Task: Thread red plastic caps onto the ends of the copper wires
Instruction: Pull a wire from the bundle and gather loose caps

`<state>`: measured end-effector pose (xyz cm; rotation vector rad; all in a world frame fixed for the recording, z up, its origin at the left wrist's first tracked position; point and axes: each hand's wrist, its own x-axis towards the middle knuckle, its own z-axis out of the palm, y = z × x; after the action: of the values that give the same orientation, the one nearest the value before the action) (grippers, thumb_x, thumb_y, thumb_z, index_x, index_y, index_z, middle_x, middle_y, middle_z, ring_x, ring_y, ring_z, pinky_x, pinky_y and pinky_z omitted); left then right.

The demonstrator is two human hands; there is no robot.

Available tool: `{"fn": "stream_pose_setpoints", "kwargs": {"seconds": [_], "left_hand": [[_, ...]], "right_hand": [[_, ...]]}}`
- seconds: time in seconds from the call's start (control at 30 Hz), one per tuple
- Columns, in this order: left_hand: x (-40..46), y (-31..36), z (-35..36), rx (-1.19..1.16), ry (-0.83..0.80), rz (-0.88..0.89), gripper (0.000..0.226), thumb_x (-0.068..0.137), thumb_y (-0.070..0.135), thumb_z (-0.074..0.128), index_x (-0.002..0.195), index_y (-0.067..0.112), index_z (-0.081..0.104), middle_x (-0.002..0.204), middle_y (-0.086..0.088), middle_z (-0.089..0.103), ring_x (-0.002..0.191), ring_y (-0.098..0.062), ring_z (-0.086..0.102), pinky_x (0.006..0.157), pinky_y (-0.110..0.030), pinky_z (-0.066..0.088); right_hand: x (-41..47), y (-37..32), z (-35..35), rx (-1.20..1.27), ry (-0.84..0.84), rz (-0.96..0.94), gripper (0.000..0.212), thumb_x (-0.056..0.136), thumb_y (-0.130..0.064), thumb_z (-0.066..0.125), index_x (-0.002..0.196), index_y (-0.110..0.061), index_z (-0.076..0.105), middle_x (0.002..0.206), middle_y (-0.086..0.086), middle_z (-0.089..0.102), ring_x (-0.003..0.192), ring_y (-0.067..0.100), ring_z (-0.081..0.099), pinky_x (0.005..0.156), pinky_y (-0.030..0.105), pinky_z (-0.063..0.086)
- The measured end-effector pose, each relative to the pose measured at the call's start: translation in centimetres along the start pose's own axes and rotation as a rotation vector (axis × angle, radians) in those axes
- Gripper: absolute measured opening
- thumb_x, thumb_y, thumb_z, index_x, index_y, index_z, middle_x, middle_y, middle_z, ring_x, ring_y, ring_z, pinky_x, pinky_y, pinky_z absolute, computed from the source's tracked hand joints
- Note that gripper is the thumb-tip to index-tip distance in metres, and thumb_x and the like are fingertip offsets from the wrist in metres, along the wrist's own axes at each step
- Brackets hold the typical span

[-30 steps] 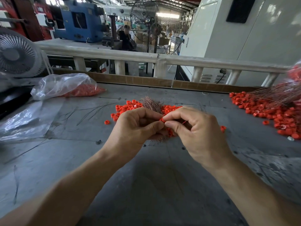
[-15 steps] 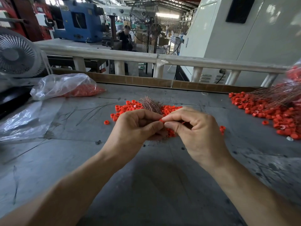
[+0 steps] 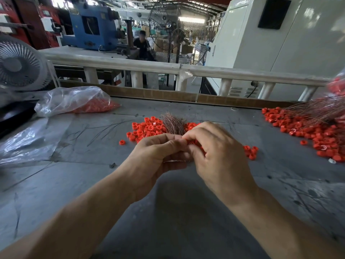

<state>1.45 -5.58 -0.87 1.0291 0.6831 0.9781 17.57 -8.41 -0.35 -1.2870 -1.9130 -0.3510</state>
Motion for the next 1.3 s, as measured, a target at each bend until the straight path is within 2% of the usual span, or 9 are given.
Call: {"fn": "stream_pose_setpoints", "kwargs": {"seconds": [0.17, 0.23, 0.37, 0.47, 0.6, 0.77, 0.87, 1.03, 1.3], "left_hand": [[0.0, 0.2, -0.2, 0.025, -0.035, -0.016, 0.036, 0.090, 0.020, 0.064, 0.112, -0.009, 0.066, 0.102, -0.019, 0.071, 0.089, -0.023, 0.068, 0.077, -0.031, 0.058], [-0.1, 0.3, -0.2, 0.048, -0.028, -0.007, 0.043, 0.086, 0.026, 0.067, 0.111, -0.009, 0.066, 0.102, -0.019, 0.072, 0.088, -0.024, 0.068, 0.075, -0.030, 0.058], [0.0, 0.3, -0.2, 0.073, 0.006, 0.006, 0.045, 0.080, 0.031, 0.068, 0.107, -0.004, 0.069, 0.100, -0.017, 0.072, 0.083, -0.022, 0.069, 0.071, -0.030, 0.058], [0.0, 0.3, -0.2, 0.082, 0.010, 0.009, 0.041, 0.085, 0.029, 0.066, 0.107, -0.005, 0.069, 0.100, -0.017, 0.072, 0.082, -0.022, 0.069, 0.071, -0.029, 0.059], [0.0, 0.3, -0.3, 0.087, 0.007, 0.015, 0.038, 0.088, 0.027, 0.065, 0.106, -0.006, 0.068, 0.098, -0.016, 0.072, 0.084, -0.023, 0.069, 0.071, -0.030, 0.058], [-0.1, 0.2, -0.2, 0.111, 0.024, 0.041, 0.026, 0.091, 0.023, 0.064, 0.100, 0.000, 0.072, 0.096, -0.018, 0.070, 0.088, -0.029, 0.066, 0.075, -0.034, 0.056], [0.0, 0.2, -0.2, 0.111, 0.073, 0.072, 0.030, 0.085, 0.022, 0.068, 0.105, -0.001, 0.073, 0.093, -0.020, 0.069, 0.084, -0.028, 0.064, 0.073, -0.034, 0.056], [0.1, 0.1, -0.4, 0.124, 0.103, 0.111, 0.022, 0.073, 0.021, 0.074, 0.092, 0.011, 0.078, 0.084, -0.012, 0.072, 0.074, -0.019, 0.065, 0.065, -0.027, 0.058], [0.3, 0.3, -0.7, 0.087, 0.114, 0.120, 0.022, 0.078, 0.023, 0.075, 0.095, 0.010, 0.077, 0.088, -0.009, 0.072, 0.071, -0.014, 0.065, 0.061, -0.026, 0.056]], "right_hand": [[0.1, 0.4, -0.1, 0.055, 0.041, 0.021, 0.004, 0.089, -0.020, 0.073, 0.088, -0.016, 0.072, 0.087, -0.007, 0.065, 0.086, 0.016, 0.061, 0.075, 0.033, 0.051], [0.2, 0.6, -0.2, 0.053, 0.066, 0.002, 0.006, 0.090, -0.019, 0.070, 0.085, -0.014, 0.071, 0.085, -0.006, 0.064, 0.083, 0.017, 0.059, 0.075, 0.034, 0.050], [0.3, 0.9, -0.4, 0.060, 0.099, -0.025, 0.006, 0.086, -0.012, 0.077, 0.085, -0.013, 0.071, 0.084, -0.005, 0.065, 0.083, 0.019, 0.058, 0.078, 0.037, 0.048], [0.4, 1.1, -0.3, 0.149, 0.088, -0.001, 0.007, 0.087, -0.015, 0.080, 0.092, -0.015, 0.076, 0.091, -0.005, 0.063, 0.087, 0.015, 0.058, 0.076, 0.033, 0.050], [0.3, 1.4, -0.6, 0.191, 0.044, 0.021, 0.010, 0.090, -0.023, 0.077, 0.100, -0.021, 0.075, 0.085, -0.010, 0.059, 0.076, 0.006, 0.056, 0.066, 0.028, 0.051], [0.3, 1.1, -0.6, 0.205, 0.019, -0.002, 0.009, 0.092, -0.020, 0.075, 0.100, -0.020, 0.072, 0.086, -0.009, 0.066, 0.079, 0.010, 0.062, 0.070, 0.033, 0.054], [0.3, 1.0, -0.3, 0.245, -0.001, 0.003, 0.012, 0.089, -0.019, 0.077, 0.099, -0.017, 0.072, 0.086, -0.007, 0.066, 0.079, 0.012, 0.063, 0.070, 0.035, 0.055], [0.2, 1.2, -0.2, 0.343, -0.029, 0.035, 0.017, 0.085, -0.021, 0.082, 0.098, -0.015, 0.074, 0.090, -0.009, 0.069, 0.085, 0.009, 0.067, 0.074, 0.031, 0.056], [0.1, 1.2, 0.2, 0.400, -0.043, 0.062, 0.020, 0.090, -0.010, 0.077, 0.108, -0.017, 0.074, 0.100, -0.014, 0.073, 0.095, 0.001, 0.069, 0.082, 0.021, 0.057]]}}
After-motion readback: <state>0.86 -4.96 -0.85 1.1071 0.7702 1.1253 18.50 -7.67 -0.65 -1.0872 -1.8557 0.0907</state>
